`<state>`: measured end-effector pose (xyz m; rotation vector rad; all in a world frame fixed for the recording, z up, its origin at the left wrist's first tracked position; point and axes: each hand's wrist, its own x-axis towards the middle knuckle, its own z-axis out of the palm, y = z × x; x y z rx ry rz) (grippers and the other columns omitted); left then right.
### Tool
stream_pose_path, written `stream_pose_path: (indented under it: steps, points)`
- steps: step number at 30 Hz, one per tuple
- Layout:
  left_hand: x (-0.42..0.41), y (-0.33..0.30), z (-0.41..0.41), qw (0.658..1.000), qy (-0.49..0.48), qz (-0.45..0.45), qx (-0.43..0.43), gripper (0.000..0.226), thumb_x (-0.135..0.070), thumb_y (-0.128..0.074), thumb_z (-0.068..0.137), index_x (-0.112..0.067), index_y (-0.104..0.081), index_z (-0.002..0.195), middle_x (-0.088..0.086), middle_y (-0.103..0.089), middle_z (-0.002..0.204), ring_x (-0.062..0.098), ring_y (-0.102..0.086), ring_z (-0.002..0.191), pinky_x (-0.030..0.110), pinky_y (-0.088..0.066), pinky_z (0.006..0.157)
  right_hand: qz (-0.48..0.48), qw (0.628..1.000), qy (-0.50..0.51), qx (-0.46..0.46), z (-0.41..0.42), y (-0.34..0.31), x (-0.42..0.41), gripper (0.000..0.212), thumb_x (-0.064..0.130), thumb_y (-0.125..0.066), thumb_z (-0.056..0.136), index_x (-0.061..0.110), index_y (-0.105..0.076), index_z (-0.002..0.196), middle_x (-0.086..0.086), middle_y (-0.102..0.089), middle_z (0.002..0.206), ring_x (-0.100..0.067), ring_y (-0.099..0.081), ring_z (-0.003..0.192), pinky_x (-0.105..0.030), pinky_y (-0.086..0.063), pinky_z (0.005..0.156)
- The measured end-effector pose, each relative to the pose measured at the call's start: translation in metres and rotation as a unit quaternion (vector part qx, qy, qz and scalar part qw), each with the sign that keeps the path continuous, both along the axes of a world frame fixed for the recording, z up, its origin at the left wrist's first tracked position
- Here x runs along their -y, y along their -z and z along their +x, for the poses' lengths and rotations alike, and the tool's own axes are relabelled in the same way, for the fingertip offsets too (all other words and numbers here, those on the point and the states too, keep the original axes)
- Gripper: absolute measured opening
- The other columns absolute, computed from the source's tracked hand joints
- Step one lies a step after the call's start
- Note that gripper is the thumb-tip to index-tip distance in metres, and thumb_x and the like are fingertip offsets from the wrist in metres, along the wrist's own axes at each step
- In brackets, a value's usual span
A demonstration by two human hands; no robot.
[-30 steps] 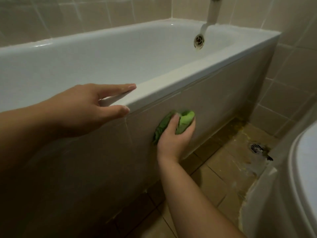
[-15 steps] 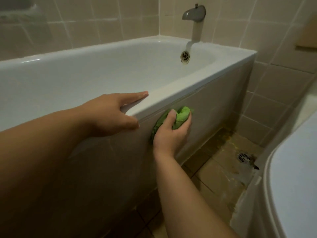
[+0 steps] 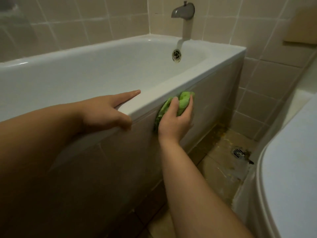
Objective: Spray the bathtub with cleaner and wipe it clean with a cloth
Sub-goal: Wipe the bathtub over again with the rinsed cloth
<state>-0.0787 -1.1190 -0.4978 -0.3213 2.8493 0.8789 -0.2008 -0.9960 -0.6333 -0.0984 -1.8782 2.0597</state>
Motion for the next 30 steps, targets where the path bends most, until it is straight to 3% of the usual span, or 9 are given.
stream_pose_path:
  steps: [3,9,12,15,19,21,23,27,30]
  points:
    - [-0.003,0.002,0.000,1.000,-0.005,-0.010,-0.010,0.109,-0.048,-0.071,0.056,-0.059,-0.024,0.154,-0.026,-0.024,0.164,0.007,-0.027,0.149,0.032,-0.021,0.121,0.026,0.999,0.010,-0.046,-0.024,0.007,-0.007,0.063,0.058,-0.045,0.096,0.035,-0.042,0.154,0.002,-0.050,0.152,-0.022,-0.044,0.138,-0.044,-0.029,0.120]
    - [-0.005,0.002,-0.003,0.997,-0.007,-0.071,-0.031,0.103,-0.059,-0.066,0.061,-0.060,-0.023,0.154,-0.026,-0.026,0.164,0.011,-0.031,0.149,0.028,-0.026,0.114,-0.036,0.984,-0.036,0.169,0.008,0.093,0.004,0.070,0.069,-0.039,0.093,0.039,-0.035,0.156,0.000,-0.049,0.153,-0.030,-0.044,0.140,-0.050,-0.037,0.116]
    - [-0.007,0.001,-0.006,0.996,0.003,-0.083,-0.045,0.098,-0.059,-0.065,0.061,-0.067,-0.025,0.149,-0.028,-0.028,0.162,0.010,-0.033,0.148,0.029,-0.027,0.116,-0.025,0.988,-0.032,0.152,0.019,0.085,0.007,0.059,0.058,-0.044,0.102,0.039,-0.033,0.156,0.001,-0.046,0.154,-0.027,-0.040,0.142,-0.050,-0.037,0.116]
    - [-0.011,0.000,-0.013,0.994,0.003,-0.088,-0.059,0.097,-0.053,-0.066,0.060,-0.066,-0.029,0.149,-0.024,-0.034,0.161,0.013,-0.038,0.144,0.028,-0.030,0.112,-0.007,0.992,-0.021,0.123,-0.014,0.094,-0.001,0.061,0.060,-0.047,0.100,0.038,-0.036,0.156,-0.003,-0.048,0.153,-0.027,-0.044,0.140,-0.047,-0.037,0.116]
    - [-0.021,0.001,-0.028,0.990,-0.002,-0.120,-0.073,0.087,-0.036,-0.075,0.082,-0.065,-0.028,0.149,-0.010,-0.041,0.159,0.022,-0.049,0.133,0.031,-0.039,0.104,-0.073,0.953,-0.065,0.286,-0.006,0.139,-0.009,0.062,0.060,-0.049,0.101,0.033,-0.038,0.156,-0.007,-0.053,0.148,-0.035,-0.049,0.136,-0.047,-0.039,0.113]
    - [-0.024,0.002,-0.034,0.988,-0.001,-0.134,-0.076,0.085,-0.033,-0.072,0.085,-0.065,-0.028,0.150,-0.008,-0.041,0.159,0.023,-0.050,0.129,0.030,-0.039,0.100,-0.088,0.947,-0.081,0.298,0.018,0.145,-0.005,0.057,0.059,-0.049,0.101,0.036,-0.041,0.153,-0.005,-0.056,0.143,-0.036,-0.050,0.134,-0.051,-0.040,0.113]
    - [-0.024,0.002,-0.040,0.988,-0.005,-0.132,-0.075,0.085,-0.035,-0.074,0.082,-0.066,-0.030,0.148,-0.010,-0.044,0.156,0.021,-0.052,0.123,0.030,-0.040,0.097,-0.090,0.958,-0.068,0.264,0.015,0.134,-0.003,0.053,0.055,-0.049,0.103,0.033,-0.045,0.151,-0.003,-0.057,0.142,-0.033,-0.052,0.133,-0.049,-0.041,0.112]
    - [-0.021,0.002,-0.051,0.992,0.000,-0.100,-0.075,0.089,-0.043,-0.076,0.065,-0.068,-0.038,0.143,-0.019,-0.046,0.153,0.017,-0.051,0.129,0.029,-0.039,0.104,-0.069,0.973,-0.028,0.217,-0.039,0.112,-0.012,0.054,0.050,-0.047,0.105,0.029,-0.041,0.155,-0.007,-0.054,0.147,-0.032,-0.050,0.134,-0.040,-0.039,0.106]
    - [-0.025,0.000,-0.059,0.993,0.001,-0.096,-0.076,0.089,-0.043,-0.076,0.063,-0.070,-0.040,0.140,-0.015,-0.050,0.149,0.019,-0.054,0.122,0.031,-0.041,0.102,-0.100,0.948,-0.053,0.299,-0.047,0.133,-0.020,0.060,0.054,-0.045,0.105,0.031,-0.034,0.159,-0.007,-0.049,0.153,-0.035,-0.046,0.139,-0.042,-0.036,0.111]
